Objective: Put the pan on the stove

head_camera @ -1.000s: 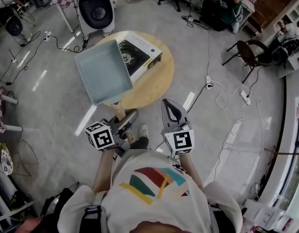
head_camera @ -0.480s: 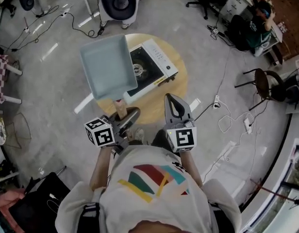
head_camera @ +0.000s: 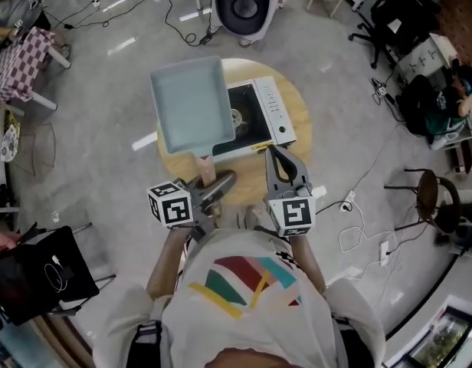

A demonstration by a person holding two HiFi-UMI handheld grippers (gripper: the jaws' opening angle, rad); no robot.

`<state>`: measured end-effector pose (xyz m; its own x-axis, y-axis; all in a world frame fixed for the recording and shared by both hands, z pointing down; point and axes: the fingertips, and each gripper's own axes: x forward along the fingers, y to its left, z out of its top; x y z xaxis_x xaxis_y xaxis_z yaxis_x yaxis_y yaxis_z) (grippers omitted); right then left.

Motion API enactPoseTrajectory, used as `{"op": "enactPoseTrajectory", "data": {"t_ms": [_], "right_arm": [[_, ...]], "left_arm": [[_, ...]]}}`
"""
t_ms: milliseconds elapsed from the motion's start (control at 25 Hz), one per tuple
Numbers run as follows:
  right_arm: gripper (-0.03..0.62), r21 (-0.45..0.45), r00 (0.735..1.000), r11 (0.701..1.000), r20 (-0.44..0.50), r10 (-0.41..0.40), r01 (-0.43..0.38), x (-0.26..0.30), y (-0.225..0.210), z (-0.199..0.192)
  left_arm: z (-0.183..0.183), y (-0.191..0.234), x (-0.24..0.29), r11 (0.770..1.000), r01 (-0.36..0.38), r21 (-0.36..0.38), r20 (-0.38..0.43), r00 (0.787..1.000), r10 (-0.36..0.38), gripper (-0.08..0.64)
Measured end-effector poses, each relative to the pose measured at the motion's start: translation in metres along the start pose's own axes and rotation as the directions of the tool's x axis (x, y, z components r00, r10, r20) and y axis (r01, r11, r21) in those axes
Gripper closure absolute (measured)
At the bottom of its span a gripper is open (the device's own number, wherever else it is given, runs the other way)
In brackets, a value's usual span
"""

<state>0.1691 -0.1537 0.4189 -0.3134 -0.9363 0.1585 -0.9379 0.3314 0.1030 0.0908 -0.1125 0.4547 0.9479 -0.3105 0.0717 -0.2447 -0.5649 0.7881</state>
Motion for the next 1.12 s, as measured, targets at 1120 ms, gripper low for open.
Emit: {"op": "enactPoseTrajectory", "data": {"t_ms": [1120], "right_arm": [[0.594, 0.01, 0.994, 0.995, -0.041, 0.102, -0.102, -0.007, -0.037, -0.026]], "left_arm": [[-0.029, 0.016, 0.087, 0.983, 0.0, -0.183, -0.047, 0.999, -0.009, 0.545]]}}
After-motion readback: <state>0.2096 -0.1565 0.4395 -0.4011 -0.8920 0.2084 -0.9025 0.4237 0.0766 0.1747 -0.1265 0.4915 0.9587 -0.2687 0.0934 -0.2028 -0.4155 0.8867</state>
